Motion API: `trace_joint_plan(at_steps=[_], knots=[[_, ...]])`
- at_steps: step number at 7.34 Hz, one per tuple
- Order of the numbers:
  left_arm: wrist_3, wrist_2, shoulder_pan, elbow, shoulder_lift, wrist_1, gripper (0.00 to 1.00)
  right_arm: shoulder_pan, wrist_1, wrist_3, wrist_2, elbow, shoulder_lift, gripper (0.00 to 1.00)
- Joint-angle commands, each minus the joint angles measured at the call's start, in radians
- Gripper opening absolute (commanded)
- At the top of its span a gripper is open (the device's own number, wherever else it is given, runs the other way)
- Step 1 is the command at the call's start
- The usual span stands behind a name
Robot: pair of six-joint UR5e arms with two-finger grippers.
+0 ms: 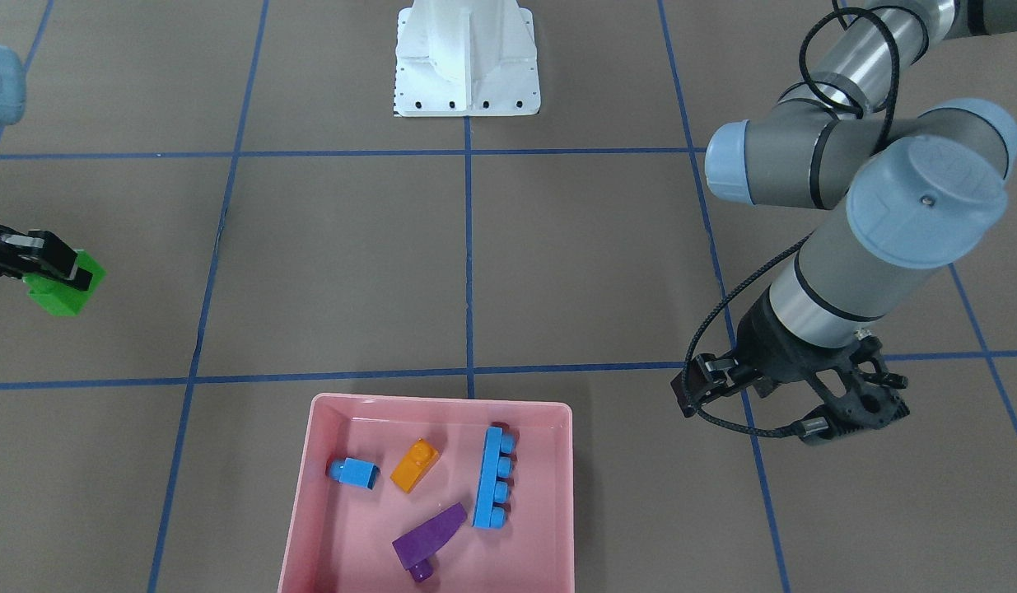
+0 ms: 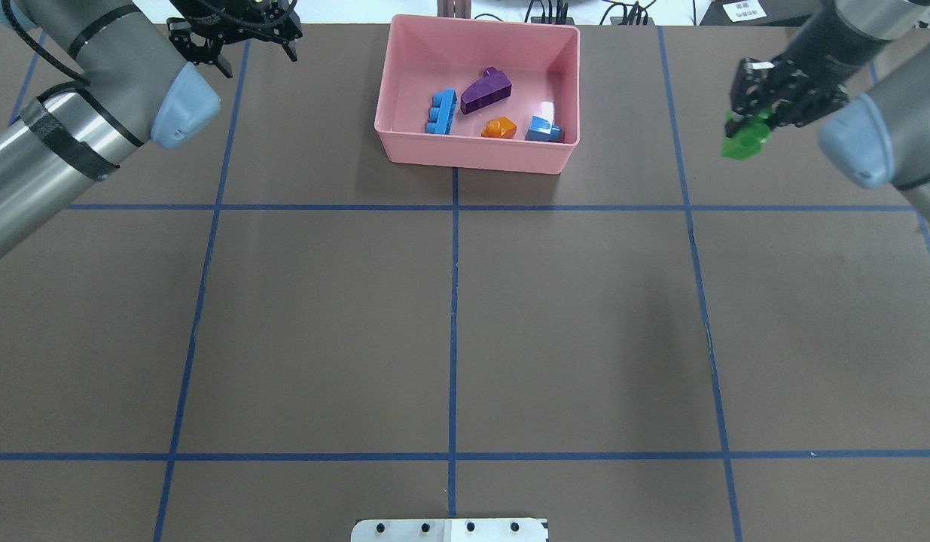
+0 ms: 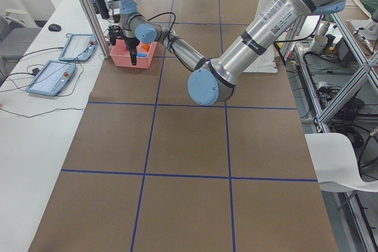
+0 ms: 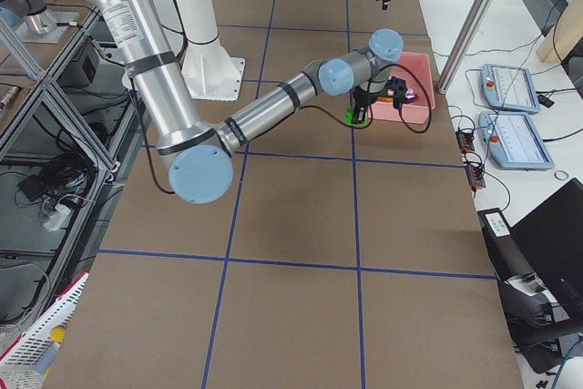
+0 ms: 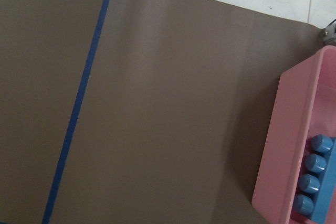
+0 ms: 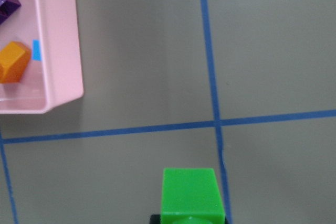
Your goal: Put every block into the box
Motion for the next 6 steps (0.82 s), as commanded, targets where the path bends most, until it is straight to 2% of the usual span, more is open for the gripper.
trace_joint_plan(at_steps=[1, 2, 4, 6], knots=[[0.002, -0.003, 0.005, -0.007, 0.004, 0.000, 1.00, -0.095, 0.022, 0.148, -0.074, -0.261, 0.289, 0.00], [0.016, -0.005, 0.005, -0.010, 0.009, 0.002, 1.00, -0.115, 0.103, 0.174, -0.091, -0.407, 0.366, 0.00], [0.036, 0.000, 0.004, -0.028, 0.012, 0.007, 1.00, -0.155, 0.373, 0.284, -0.146, -0.721, 0.505, 0.00], [0.036, 0.000, 0.002, -0.042, 0.036, 0.005, 1.00, -0.181, 0.498, 0.309, -0.203, -0.886, 0.580, 0.00]])
